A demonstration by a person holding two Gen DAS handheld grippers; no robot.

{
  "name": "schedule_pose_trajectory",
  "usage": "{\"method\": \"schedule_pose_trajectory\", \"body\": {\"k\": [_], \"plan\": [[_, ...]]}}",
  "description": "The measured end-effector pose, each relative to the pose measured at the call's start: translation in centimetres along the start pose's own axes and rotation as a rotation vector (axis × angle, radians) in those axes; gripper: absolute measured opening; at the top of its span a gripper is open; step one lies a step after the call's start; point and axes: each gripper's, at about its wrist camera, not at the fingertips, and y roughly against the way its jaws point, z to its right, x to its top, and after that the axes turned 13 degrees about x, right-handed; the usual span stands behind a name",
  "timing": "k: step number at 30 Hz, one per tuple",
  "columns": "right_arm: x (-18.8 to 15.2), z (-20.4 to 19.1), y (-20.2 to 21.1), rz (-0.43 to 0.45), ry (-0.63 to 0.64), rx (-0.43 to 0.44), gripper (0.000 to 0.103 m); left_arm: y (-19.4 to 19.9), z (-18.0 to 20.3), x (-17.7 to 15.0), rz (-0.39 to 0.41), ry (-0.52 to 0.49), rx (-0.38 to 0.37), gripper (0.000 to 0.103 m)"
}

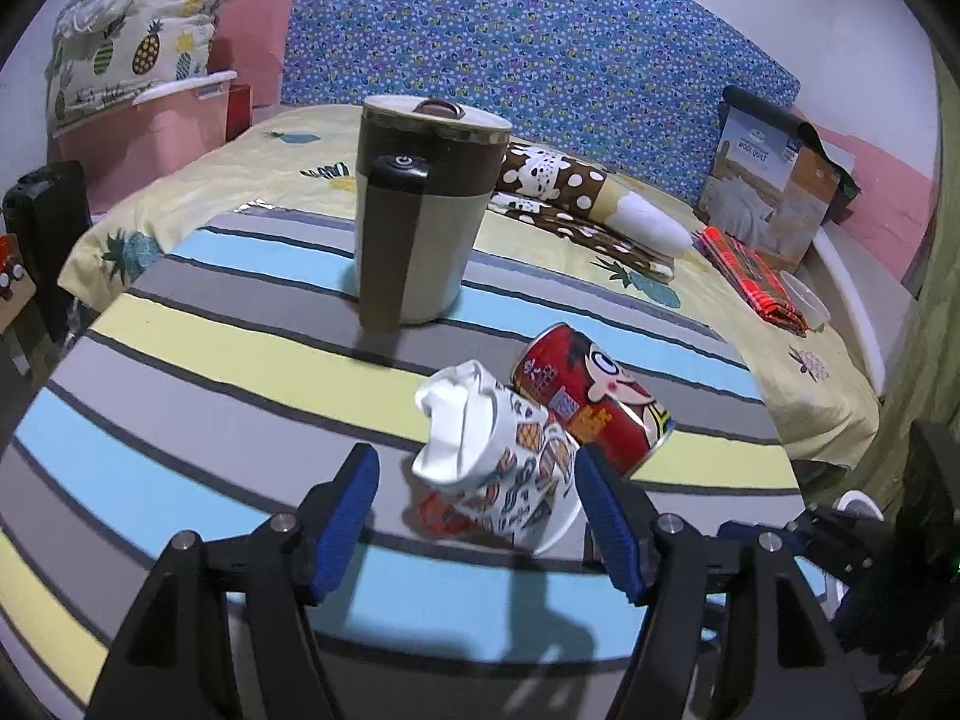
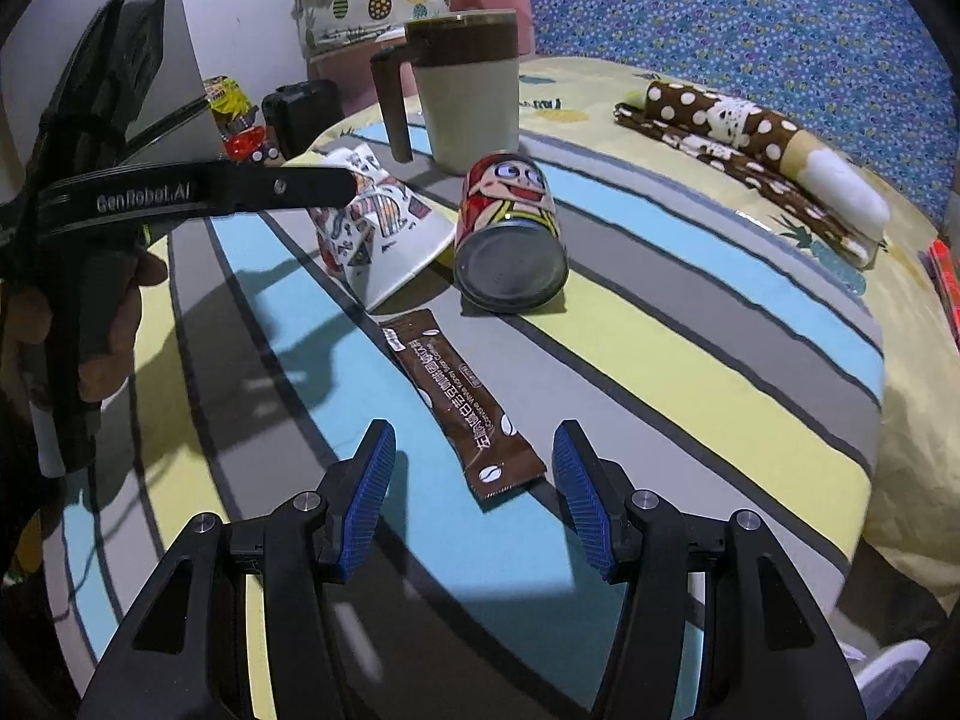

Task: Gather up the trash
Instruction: 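Grasp the patterned paper cup with the left tool while the right tool grasps the brown wrapper, then carry the paper cup and brown wrapper over the bin and open both tools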

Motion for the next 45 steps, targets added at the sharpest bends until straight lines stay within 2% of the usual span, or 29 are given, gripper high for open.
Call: {"method": "schedule_pose_trajectory", "body": {"k": [4,6,8,9,10,19,27,36,45], "plan": [[0.2,0.2,-0.1,-0.012,-0.02,0.031,0.057,-0.9,0.1,0.3,-0.02,0.01,-0.006,0.069],[0.1,-0.1,-0.2,-0.015,-0.017,0.04,0.04,-1.0,0.2,0.2,-0.018,0.01,-0.014,0.069],[0.1,-0.4,-0.2,-0.016,-0.01,0.03,0.03,-0.9,0.2,0.3,-0.006,0.01,-0.022,0.063],[0.1,-0.4,-0.3,-0.016,-0.014,0.033,0.03,-0.8,0.3,0.3,-0.002,0.004,-0.021,0.053],[0.0,-0.4,-0.2,-0.015,-0.019,0.034,0.03,-0.7,0.4,0.3,-0.002,0.0,-0.02,0.048],[-0.4,-1.0,0.5,-0.018,-0.02,0.016,0.029,1.1,1.1,0.0,0.037,-0.025,-0.038,0.037],[-1.8,-1.1,3.0,0.025,-0.057,-0.002,0.029,4.1,2.6,-1.4,0.065,-0.064,-0.064,0.034],[-4.6,-1.2,7.0,0.105,-0.137,-0.061,0.029,8.1,5.2,-3.4,0.098,-0.117,-0.116,0.034],[-8.3,-1.4,11.0,0.184,-0.232,-0.119,0.029,10.8,9.4,-5.8,0.081,-0.173,-0.19,0.034]]}}
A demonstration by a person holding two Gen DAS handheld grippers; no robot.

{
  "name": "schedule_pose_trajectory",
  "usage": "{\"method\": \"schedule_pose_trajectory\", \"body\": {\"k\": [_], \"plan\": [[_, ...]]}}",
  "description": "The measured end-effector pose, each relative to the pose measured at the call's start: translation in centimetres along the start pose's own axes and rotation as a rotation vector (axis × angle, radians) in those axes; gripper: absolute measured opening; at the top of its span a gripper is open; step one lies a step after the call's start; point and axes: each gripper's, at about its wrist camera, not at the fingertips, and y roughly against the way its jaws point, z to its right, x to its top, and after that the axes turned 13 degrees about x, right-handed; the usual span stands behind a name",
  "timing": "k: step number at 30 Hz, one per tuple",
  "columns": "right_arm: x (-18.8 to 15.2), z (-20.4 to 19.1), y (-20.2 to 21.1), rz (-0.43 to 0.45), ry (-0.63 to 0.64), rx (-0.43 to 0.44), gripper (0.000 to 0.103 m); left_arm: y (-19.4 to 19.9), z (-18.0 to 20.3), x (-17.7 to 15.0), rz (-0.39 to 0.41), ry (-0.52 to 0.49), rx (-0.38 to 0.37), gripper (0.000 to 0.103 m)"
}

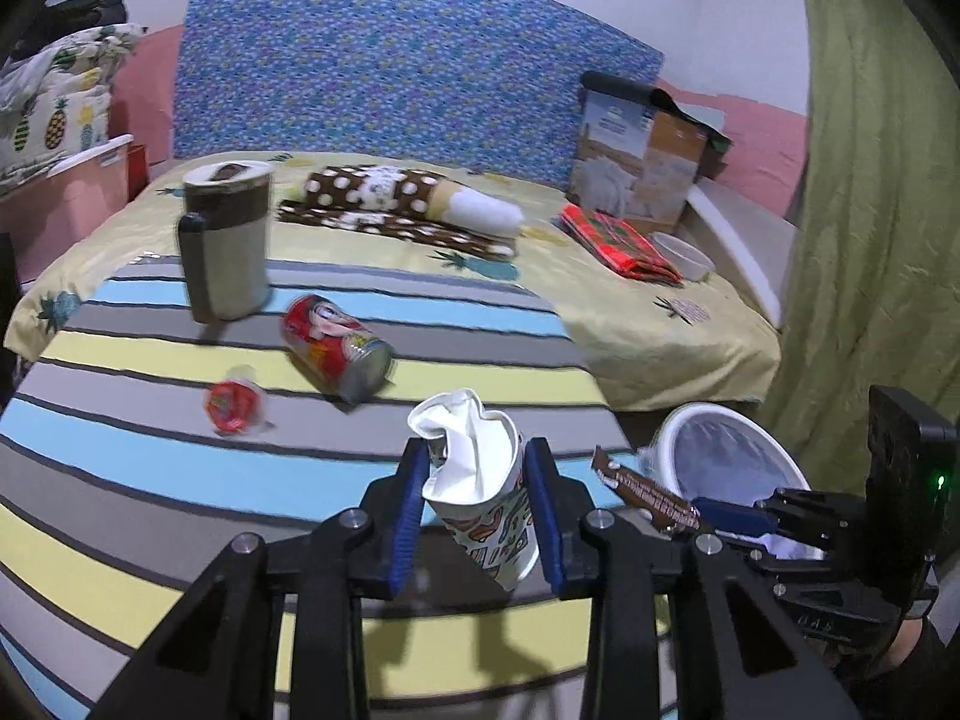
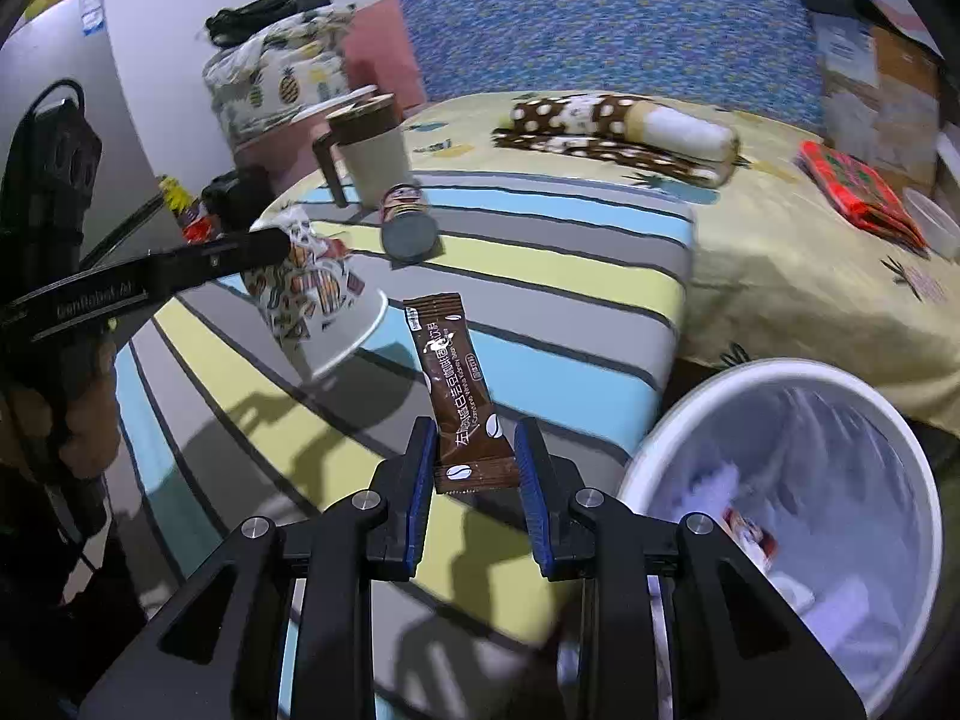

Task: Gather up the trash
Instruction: 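Carry the paper cup and brown wrapper over the bin and open both tools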

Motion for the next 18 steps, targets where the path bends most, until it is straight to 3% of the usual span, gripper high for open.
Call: {"method": "schedule_pose_trajectory", "body": {"k": [18], "plan": [[-4.9,3.8,6.9,0.098,-0.176,-0.175,0.029,1.3,11.1,-2.0,-0.033,-0.144,-0.197,0.034]]}}
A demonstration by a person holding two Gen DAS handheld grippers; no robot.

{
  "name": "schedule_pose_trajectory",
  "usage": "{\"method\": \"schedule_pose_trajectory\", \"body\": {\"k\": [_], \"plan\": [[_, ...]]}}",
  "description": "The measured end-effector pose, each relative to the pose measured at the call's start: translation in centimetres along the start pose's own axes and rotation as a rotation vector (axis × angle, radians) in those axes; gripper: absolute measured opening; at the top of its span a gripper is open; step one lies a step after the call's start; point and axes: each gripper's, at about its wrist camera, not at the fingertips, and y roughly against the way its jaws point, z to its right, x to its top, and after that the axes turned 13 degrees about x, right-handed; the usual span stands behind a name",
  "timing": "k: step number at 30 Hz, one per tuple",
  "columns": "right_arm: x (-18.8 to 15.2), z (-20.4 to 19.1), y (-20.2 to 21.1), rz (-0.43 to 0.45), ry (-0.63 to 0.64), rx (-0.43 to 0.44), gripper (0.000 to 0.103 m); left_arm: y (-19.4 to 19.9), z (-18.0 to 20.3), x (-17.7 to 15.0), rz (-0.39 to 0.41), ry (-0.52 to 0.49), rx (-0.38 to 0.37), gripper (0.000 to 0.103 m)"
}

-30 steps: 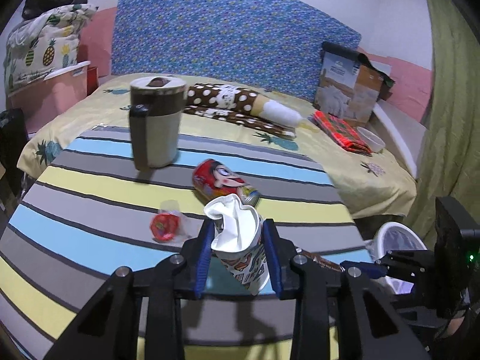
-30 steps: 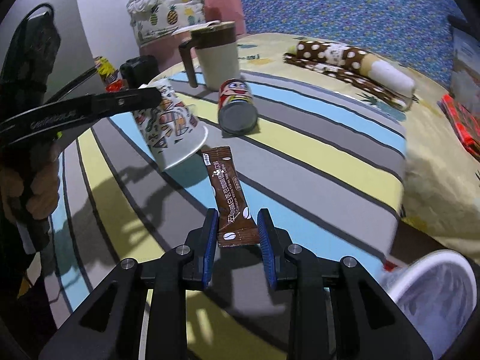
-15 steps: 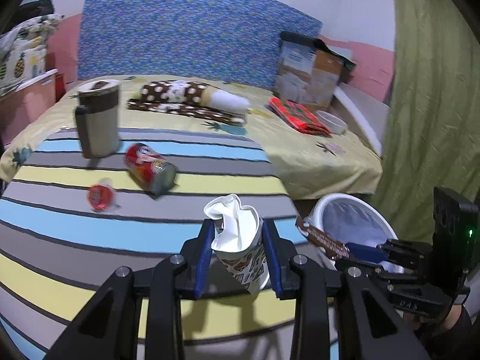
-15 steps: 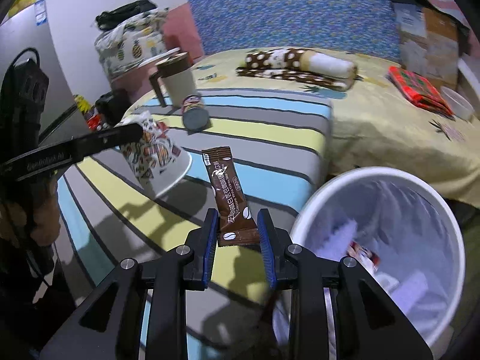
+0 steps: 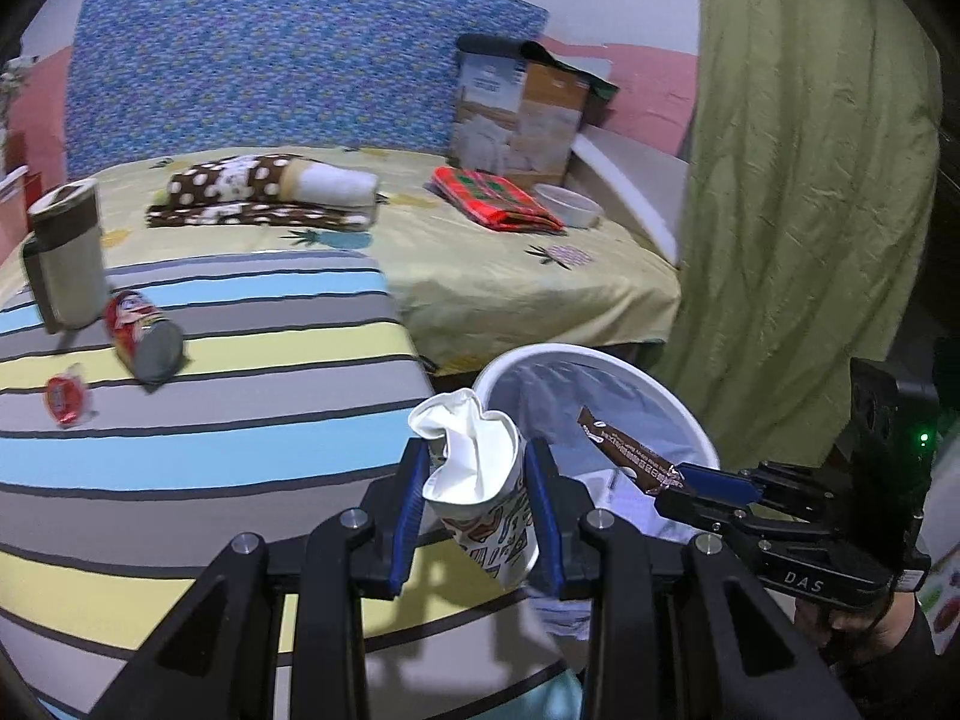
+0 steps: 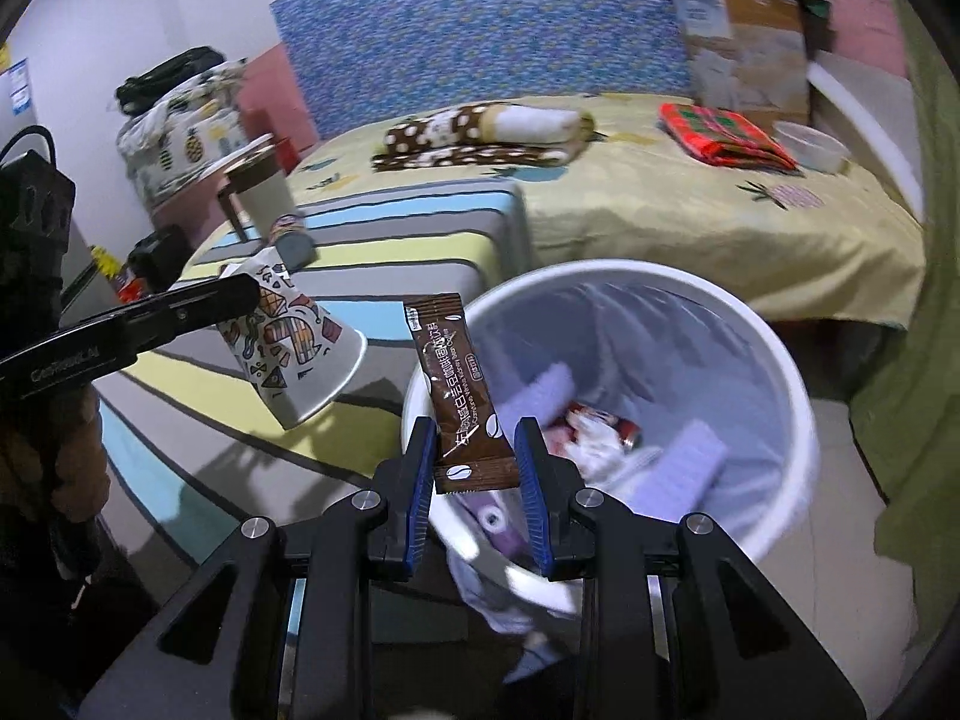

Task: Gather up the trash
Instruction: 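Carry the paper cup and brown wrapper over the bin and open both tools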

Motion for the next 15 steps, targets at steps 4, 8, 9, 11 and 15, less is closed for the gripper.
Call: {"method": "schedule_pose_trajectory", "body": {"k": [4,8,9,11,15], "plan": [[-0.6,1.1,0.6,0.006,-0.038,-0.024,0.029,-0.5,1.8,0.3,-0.002,-0.024,-0.027,0.034],[-1.0,1.8,0.6,0.005,-0.069,-0.036,0.029,-1.1,3.0,0.6,-0.006,-0.043,-0.048,0.034],[-1.2,1.9,0.7,0.004,-0.072,-0.037,0.029,-1.3,3.3,0.6,-0.008,-0.048,-0.053,0.034],[-1.3,2.1,0.5,0.0,-0.079,-0.042,0.029,-1.9,4.0,0.5,-0.015,-0.059,-0.058,0.034],[-1.6,2.5,0.5,-0.006,-0.088,-0.048,0.029,-2.8,5.1,0.3,-0.03,-0.081,-0.069,0.034]]}}
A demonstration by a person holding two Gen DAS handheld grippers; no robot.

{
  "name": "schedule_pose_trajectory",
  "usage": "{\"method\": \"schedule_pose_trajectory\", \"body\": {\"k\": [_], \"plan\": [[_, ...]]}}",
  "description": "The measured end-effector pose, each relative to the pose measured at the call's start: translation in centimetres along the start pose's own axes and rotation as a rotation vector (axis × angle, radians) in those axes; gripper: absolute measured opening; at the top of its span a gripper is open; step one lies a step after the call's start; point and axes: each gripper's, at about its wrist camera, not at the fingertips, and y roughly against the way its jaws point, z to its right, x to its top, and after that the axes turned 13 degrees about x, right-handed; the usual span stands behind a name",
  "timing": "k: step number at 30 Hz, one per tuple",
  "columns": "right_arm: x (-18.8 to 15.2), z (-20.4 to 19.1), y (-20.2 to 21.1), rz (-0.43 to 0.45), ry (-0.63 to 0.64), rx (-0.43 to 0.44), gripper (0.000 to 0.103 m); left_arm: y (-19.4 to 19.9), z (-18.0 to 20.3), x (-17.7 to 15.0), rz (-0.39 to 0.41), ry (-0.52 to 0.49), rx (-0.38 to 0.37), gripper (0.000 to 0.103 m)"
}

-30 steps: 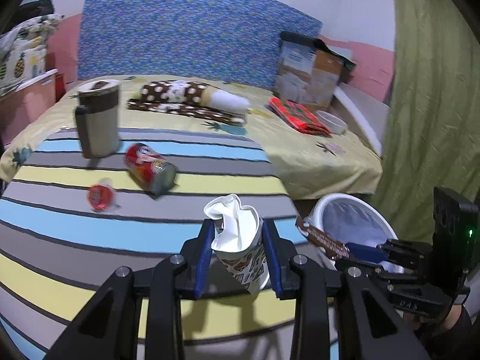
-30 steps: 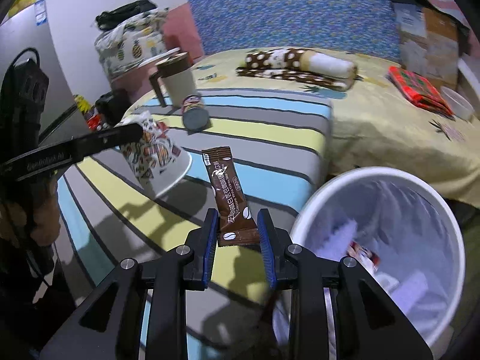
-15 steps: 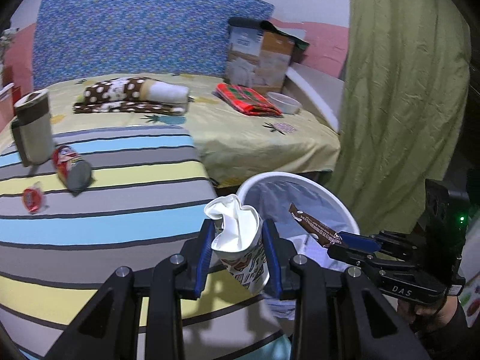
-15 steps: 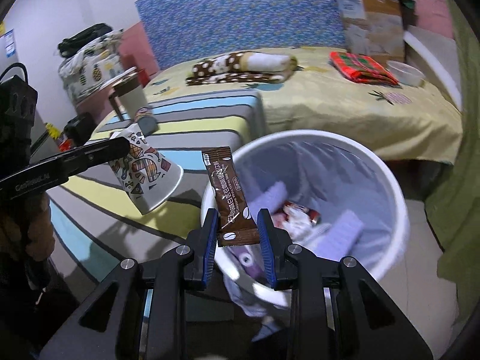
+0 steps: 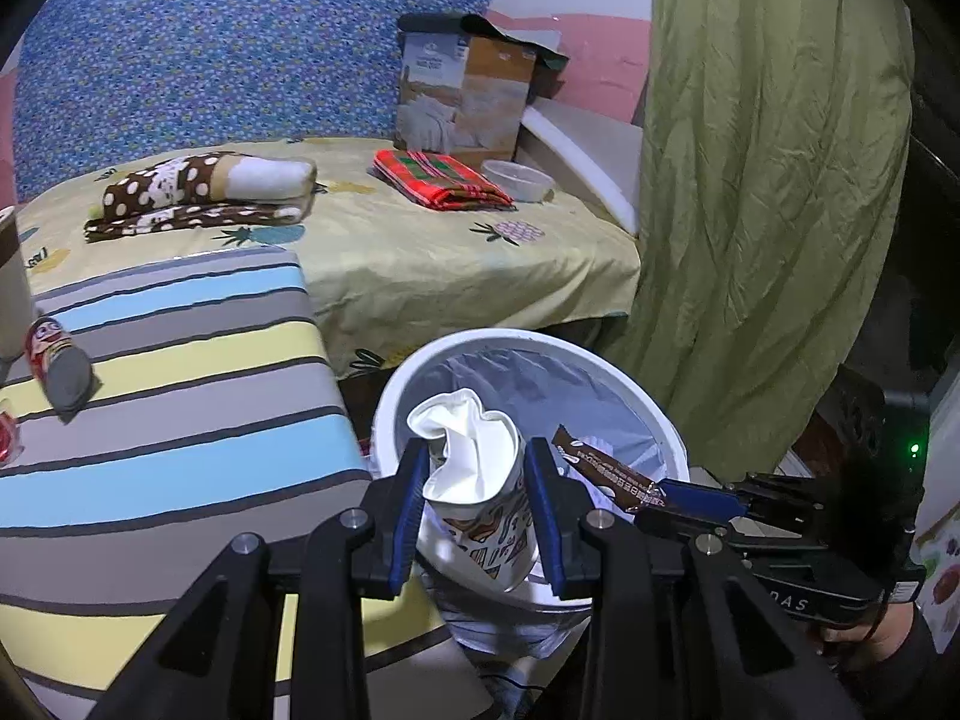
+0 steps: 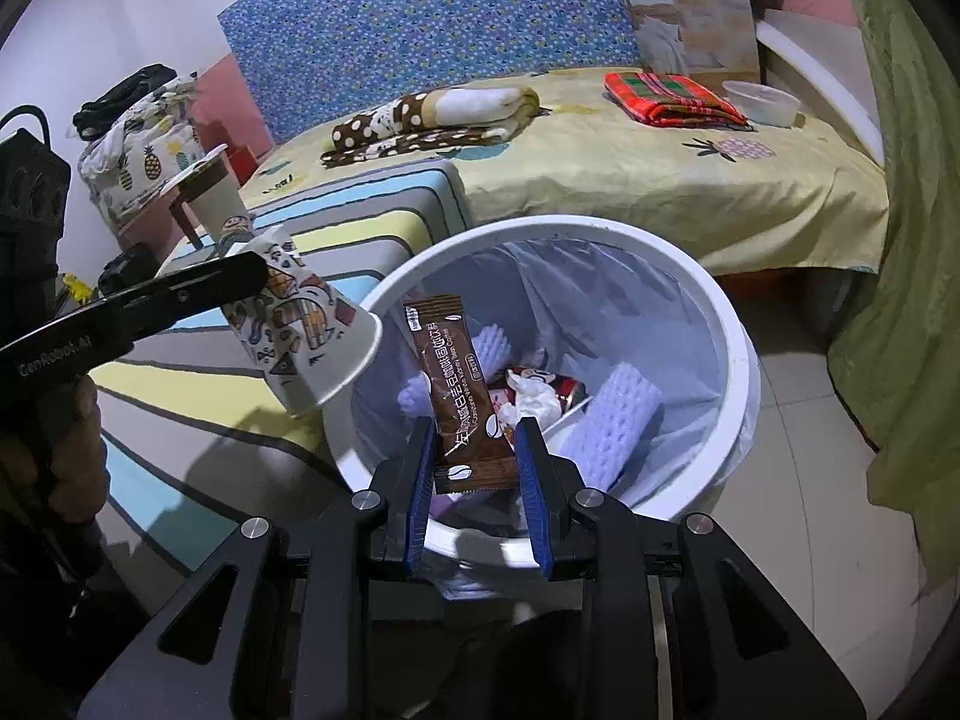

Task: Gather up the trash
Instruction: 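Carry the paper cup and brown wrapper over the bin and open both tools, then move both open tools from the bin back toward the bed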

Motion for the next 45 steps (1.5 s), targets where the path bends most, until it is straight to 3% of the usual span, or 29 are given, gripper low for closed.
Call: {"method": "schedule_pose_trajectory", "body": {"k": [15,18,19,45], "plan": [[-1.1,2.0,0.5,-0.029,-0.046,-0.037,0.029,-2.9,2.4,-0.4,-0.048,-0.043,-0.038,0.035],[-1.3,2.2,0.6,-0.033,-0.051,-0.038,0.029,-3.0,2.6,-0.4,-0.052,-0.037,-0.049,0.051],[-1.4,2.2,0.6,-0.035,-0.053,-0.037,0.029,-2.8,2.5,-0.3,-0.047,-0.03,-0.059,0.051],[-0.8,-0.1,1.6,0.019,-0.003,-0.008,0.037,0.6,-0.8,-1.7,-0.033,0.044,0.003,0.052]]}}
